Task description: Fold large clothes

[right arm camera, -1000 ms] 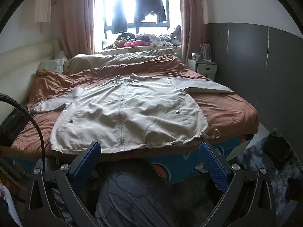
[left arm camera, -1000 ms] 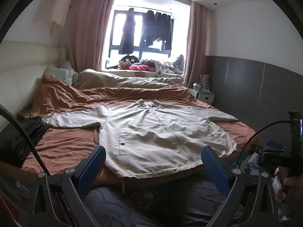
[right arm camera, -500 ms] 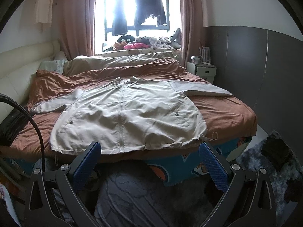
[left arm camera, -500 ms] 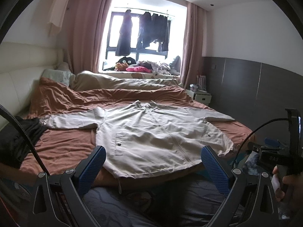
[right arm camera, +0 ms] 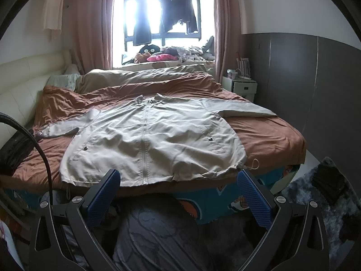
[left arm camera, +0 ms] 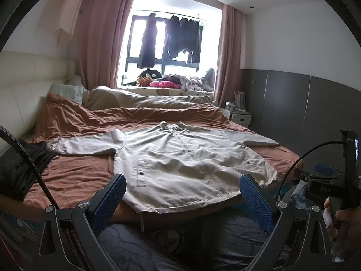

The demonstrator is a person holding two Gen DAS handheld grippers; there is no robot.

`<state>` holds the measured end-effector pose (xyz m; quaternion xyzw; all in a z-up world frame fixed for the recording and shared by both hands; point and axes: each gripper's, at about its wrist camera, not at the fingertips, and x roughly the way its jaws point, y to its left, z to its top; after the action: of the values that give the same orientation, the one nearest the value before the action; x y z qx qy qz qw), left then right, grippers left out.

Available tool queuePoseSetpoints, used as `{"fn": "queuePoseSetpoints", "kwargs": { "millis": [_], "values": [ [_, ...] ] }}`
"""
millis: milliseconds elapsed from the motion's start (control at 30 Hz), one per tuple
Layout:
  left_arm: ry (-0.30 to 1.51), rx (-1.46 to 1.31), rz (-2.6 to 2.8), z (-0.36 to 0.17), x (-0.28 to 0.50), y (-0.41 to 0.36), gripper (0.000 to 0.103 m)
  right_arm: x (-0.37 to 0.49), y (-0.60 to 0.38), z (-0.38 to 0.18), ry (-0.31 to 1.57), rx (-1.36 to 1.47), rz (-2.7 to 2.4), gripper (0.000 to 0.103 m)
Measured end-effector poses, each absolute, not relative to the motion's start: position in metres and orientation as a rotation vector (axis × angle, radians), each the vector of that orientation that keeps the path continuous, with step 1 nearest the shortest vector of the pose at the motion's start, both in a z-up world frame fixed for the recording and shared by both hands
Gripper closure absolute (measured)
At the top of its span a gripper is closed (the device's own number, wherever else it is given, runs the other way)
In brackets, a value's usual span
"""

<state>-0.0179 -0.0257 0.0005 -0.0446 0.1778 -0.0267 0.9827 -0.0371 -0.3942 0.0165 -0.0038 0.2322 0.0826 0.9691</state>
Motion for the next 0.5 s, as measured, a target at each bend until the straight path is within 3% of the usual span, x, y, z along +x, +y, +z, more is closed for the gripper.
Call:
{"fn": "queuePoseSetpoints", "kwargs": {
  "millis": [500],
  "values": [
    [0.33, -0.078, -0.047, 0.0041, -0.0223, -0.027, 0.002, -0.0342, -0.3962, 0.0095, 0.47, 0.006, 0.177, 0.0]
  ]
}}
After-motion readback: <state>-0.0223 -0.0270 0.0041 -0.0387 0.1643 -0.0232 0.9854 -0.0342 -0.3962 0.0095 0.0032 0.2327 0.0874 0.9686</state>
